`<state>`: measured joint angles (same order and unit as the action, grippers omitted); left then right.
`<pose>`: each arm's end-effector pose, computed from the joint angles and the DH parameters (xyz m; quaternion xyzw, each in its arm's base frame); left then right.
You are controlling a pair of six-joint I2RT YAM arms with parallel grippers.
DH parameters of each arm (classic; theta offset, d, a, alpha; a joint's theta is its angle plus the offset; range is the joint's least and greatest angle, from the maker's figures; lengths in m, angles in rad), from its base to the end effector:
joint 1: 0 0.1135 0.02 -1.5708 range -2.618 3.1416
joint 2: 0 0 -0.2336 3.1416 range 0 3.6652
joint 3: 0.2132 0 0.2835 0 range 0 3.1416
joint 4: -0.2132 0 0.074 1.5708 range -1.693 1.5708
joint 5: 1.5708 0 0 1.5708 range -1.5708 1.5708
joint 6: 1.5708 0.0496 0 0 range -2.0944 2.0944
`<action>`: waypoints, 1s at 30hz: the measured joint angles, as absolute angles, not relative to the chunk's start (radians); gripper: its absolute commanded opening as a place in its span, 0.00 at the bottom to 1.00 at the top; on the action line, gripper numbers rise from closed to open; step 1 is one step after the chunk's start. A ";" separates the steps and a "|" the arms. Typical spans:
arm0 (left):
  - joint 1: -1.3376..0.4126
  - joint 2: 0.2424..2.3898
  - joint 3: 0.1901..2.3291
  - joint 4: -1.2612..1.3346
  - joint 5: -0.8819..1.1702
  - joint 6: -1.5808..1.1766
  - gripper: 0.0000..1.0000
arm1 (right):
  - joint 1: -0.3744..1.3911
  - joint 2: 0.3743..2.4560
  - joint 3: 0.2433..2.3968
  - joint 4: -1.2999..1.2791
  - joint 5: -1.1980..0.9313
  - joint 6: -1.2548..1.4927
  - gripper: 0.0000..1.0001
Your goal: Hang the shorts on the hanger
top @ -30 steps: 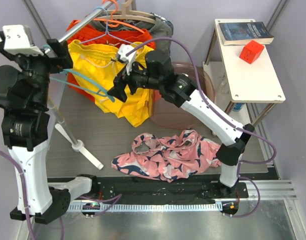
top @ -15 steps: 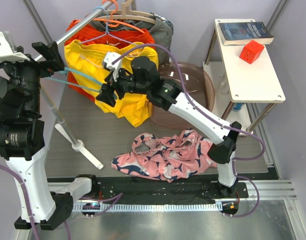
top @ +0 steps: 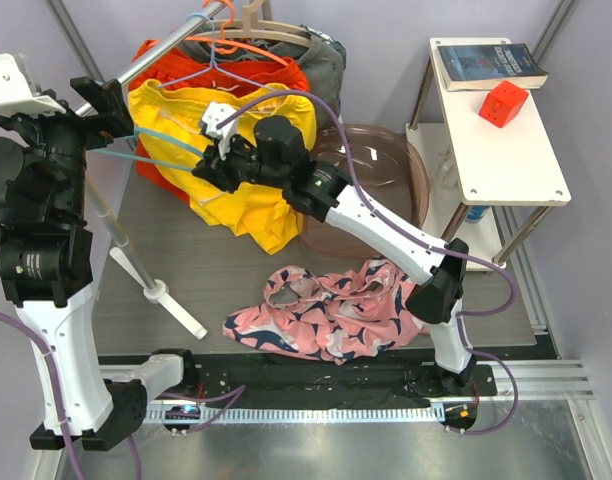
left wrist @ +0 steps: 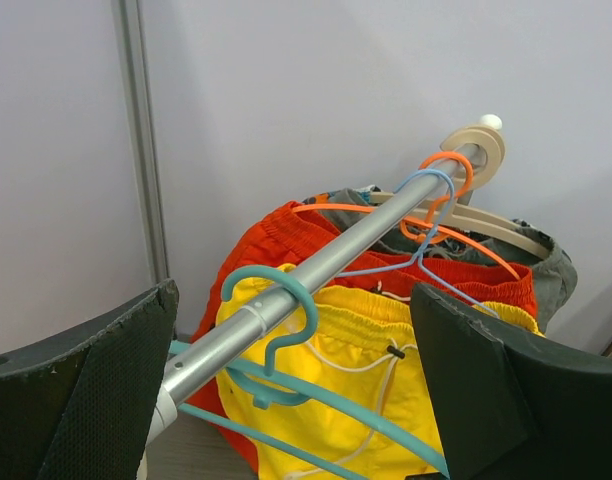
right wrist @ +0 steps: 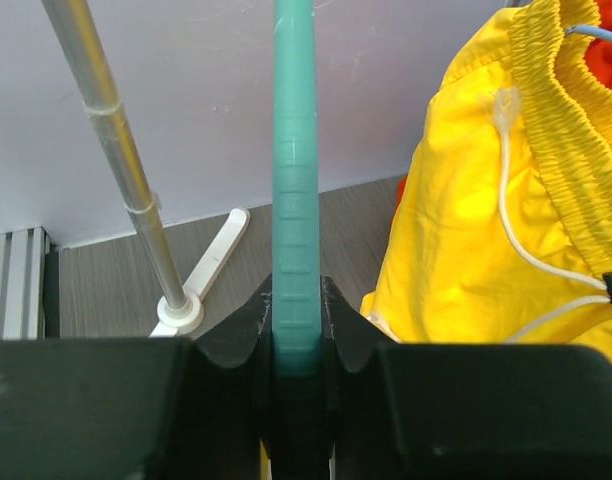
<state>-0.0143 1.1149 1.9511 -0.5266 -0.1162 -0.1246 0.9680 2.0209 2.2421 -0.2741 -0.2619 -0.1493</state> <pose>0.1758 0.0032 0.6066 -0.0793 0.5852 -0.0218 0.8067 0.2732 0.4196 0.4367 -0.4575 0.5624 0.3585 0.5882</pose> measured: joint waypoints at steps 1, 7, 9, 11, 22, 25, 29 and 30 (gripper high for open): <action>-0.014 1.116 1.951 -0.527 -0.114 -0.125 0.96 | 0.968 2.021 2.242 -0.267 -0.255 -0.148 0.01; -0.013 1.114 1.951 -0.524 -0.111 -0.128 0.97 | 0.968 2.011 2.196 -0.168 -0.211 -0.133 0.01; -0.013 1.114 1.950 -0.522 -0.111 -0.128 0.97 | 0.968 2.001 2.154 -0.123 -0.198 -0.127 0.01; -0.013 1.115 1.948 -0.521 -0.108 -0.129 0.97 | 0.968 1.993 2.120 -0.089 -0.187 -0.124 0.01; -0.013 1.119 1.934 -0.513 -0.082 -0.150 0.97 | 0.968 1.940 2.030 0.041 -0.156 -0.117 0.01; -0.013 1.122 1.931 -0.513 -0.081 -0.154 0.97 | 0.968 1.921 2.014 0.067 -0.149 -0.117 0.01; -0.013 1.127 1.930 -0.513 -0.075 -0.158 1.00 | 0.968 1.901 1.994 0.090 -0.142 -0.117 0.01; -0.013 1.128 1.930 -0.513 -0.071 -0.158 1.00 | 0.968 1.897 1.988 0.096 -0.141 -0.117 0.01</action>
